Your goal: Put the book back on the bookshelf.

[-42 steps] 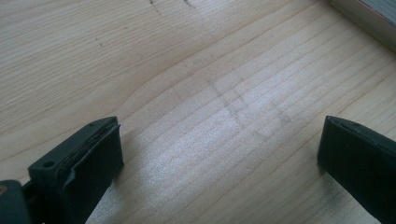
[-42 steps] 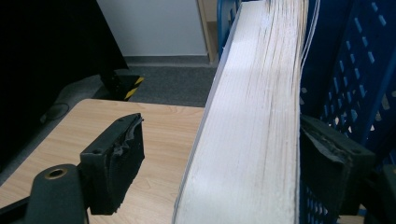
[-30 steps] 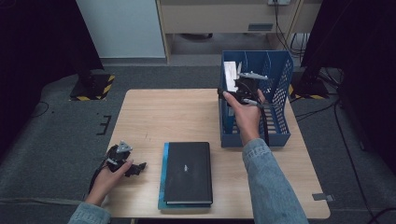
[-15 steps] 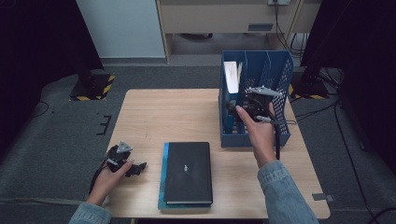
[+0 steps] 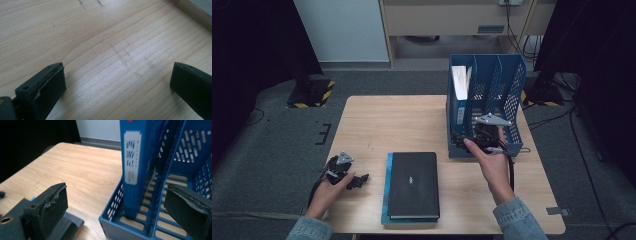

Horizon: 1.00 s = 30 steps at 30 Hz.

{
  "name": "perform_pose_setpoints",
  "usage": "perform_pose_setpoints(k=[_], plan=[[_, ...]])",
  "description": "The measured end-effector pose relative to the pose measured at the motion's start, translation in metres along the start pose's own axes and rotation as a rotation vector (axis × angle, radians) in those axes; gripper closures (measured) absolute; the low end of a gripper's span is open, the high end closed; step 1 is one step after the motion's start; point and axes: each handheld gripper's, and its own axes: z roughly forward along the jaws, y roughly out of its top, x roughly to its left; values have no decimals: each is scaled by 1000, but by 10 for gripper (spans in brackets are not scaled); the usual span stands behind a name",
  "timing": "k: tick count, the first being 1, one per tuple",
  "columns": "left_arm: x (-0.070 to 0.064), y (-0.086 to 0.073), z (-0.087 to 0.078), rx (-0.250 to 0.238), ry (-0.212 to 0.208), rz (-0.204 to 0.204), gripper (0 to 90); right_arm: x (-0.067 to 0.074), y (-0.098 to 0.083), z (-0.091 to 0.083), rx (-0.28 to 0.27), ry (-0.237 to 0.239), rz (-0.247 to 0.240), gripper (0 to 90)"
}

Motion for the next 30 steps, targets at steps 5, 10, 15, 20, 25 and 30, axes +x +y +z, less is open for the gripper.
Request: perform_pose_setpoints(k=[5,10,15,20,25,30], plan=[[-1,-1,2,-29,6,-4,0,7,-12,-7,-12,36,-22,63],[0,-1,2,-33,-2,4,0,19,-29,-5,13,68,-37,78],[0,-2,2,-33,0,4,0,35,-51,3,34,102,-70,77],[-2,-2,-1,-22,-13,6,11,47,-80,4,66,135,-68,86],[-3,4,-13,-65,-28,-6,46,53,-100,4,99,117,-111,106],[-18,17,-27,-105,-68,-4,39,59,-102,3,91,151,-114,67]])
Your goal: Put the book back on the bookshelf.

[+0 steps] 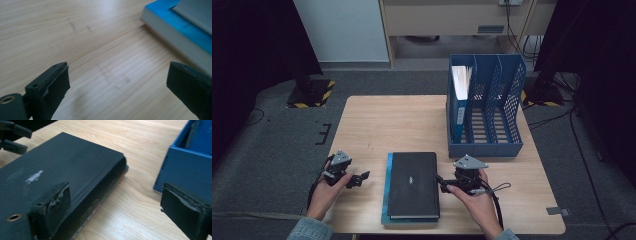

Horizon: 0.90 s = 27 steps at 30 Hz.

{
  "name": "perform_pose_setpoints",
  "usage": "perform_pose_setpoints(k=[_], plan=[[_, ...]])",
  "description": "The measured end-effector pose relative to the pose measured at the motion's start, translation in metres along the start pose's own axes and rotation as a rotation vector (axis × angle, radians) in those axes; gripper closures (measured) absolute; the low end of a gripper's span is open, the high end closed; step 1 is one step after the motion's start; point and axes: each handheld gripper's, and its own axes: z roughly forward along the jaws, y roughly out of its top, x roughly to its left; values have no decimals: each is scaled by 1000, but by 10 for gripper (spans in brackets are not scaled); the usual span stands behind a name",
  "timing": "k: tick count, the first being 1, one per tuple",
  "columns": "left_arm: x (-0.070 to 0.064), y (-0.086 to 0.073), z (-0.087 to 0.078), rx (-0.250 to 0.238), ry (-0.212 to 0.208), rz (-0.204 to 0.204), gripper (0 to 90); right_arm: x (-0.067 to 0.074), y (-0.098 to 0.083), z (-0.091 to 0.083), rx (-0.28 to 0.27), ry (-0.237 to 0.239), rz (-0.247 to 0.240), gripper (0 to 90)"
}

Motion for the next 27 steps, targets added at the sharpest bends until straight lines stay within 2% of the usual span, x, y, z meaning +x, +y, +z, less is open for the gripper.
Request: perform_pose_setpoints(k=[3,5,8,11,14,16,19,21,23,27], plan=[[-14,11,-9,-42,-40,25,35,3,-5,1,15,12,-1,61],[-26,16,-12,-56,-46,30,45,5,-7,1,6,19,7,61],[-46,20,-11,-56,-73,61,46,7,-8,0,2,37,12,62],[-66,22,-12,-56,-83,110,76,11,-8,0,1,40,4,67],[-82,28,-13,-85,-116,137,95,15,-10,1,5,53,3,69],[-88,30,-13,-99,-135,133,109,18,-12,4,16,62,-6,69],[-95,30,-9,-96,-190,89,117,23,-14,6,27,78,-4,69],[-99,28,-4,-75,-195,73,121,26,-15,8,28,93,3,68],[-103,27,1,-57,-198,81,121,30,-15,8,27,100,0,67],[-106,27,3,-57,-219,73,128,35,-16,9,32,119,-4,64]])
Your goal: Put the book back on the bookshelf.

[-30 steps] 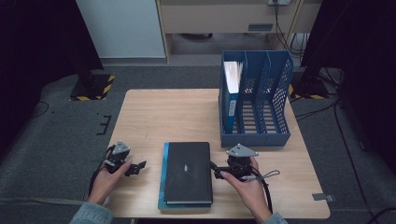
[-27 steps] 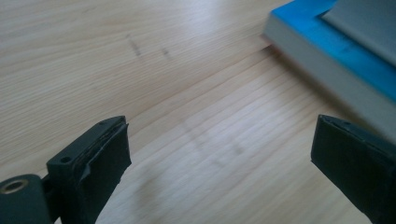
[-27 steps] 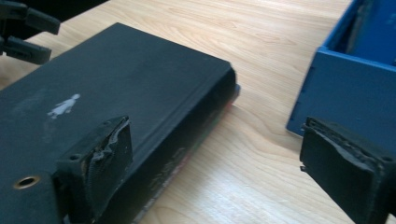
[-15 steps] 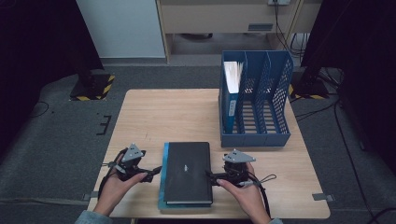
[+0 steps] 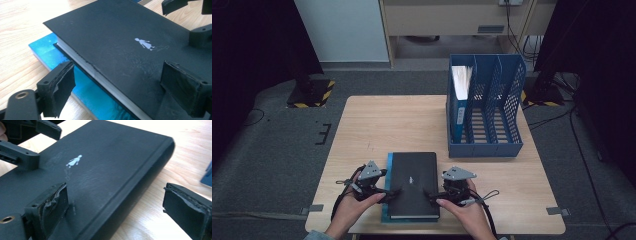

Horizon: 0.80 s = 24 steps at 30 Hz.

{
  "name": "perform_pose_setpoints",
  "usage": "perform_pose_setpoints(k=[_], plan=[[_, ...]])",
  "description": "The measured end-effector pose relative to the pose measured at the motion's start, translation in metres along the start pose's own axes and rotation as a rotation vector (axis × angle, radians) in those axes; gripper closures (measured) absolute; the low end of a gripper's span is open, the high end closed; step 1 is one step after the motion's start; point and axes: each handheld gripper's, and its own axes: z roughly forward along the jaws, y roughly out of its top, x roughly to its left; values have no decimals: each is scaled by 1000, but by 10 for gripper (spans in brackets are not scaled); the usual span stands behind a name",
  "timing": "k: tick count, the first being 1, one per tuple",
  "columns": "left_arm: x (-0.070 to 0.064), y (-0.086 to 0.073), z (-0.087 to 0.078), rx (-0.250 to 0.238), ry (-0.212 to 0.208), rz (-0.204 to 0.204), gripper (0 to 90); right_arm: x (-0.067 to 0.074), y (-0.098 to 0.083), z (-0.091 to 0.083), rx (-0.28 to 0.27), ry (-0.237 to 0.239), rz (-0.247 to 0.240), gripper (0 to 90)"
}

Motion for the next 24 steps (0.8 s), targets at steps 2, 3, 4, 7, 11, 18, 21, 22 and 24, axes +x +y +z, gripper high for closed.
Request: perform_pose_setpoints(k=[2,3,4,7,11,18,21,22,24], plan=[[-1,0,3,4,-37,-22,129,0,0,1,0,3,3,62],[-1,0,4,10,-54,-27,131,0,0,2,0,8,9,60],[-2,0,5,14,-59,-23,102,0,0,2,1,13,13,59],[0,0,5,18,-70,-22,93,0,0,4,1,20,16,59],[1,0,7,19,-78,-20,91,0,0,5,3,28,26,58],[3,7,17,19,-97,0,77,-4,-1,7,2,45,57,44],[3,10,21,28,-99,7,69,-7,-3,9,1,73,77,14],[1,12,21,34,-92,14,64,-8,-4,10,-3,77,80,9],[0,13,21,46,-83,20,56,-9,-4,11,0,79,91,3]])
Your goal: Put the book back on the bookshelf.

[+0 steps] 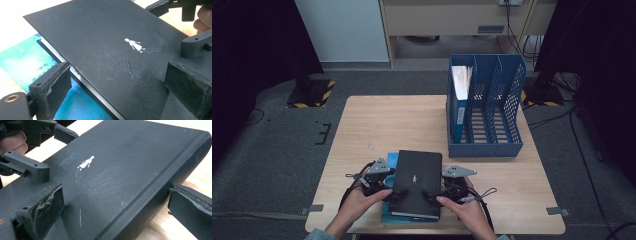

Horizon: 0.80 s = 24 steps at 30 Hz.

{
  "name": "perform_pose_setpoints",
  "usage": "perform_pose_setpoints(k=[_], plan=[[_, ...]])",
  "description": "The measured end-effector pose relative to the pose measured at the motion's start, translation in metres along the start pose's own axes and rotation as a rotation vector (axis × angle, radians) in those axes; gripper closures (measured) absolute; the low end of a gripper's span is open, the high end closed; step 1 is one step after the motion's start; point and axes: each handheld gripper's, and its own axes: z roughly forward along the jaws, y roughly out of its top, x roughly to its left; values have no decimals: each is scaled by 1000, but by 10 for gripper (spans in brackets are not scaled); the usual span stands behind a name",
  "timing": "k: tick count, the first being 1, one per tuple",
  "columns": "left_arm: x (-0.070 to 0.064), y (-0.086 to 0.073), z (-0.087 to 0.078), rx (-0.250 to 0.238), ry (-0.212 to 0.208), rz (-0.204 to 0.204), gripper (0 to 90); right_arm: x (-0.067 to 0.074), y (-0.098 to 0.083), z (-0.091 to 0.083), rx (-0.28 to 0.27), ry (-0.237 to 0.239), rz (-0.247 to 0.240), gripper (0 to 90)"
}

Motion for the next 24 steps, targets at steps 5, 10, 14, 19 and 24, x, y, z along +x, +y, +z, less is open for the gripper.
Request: perform_pose_setpoints(k=[5,10,14,19,24], plan=[[-2,0,1,-2,8,-12,42,-4,-1,2,-4,9,41,2],[2,-3,6,2,-55,-60,45,-14,-2,5,13,57,122,1],[1,-2,6,6,-51,-55,39,-20,-2,7,26,87,155,1],[1,-1,6,7,-48,-47,39,-24,-1,9,33,106,185,1],[1,-1,5,9,-48,-46,39,-33,-4,14,61,172,271,1]])
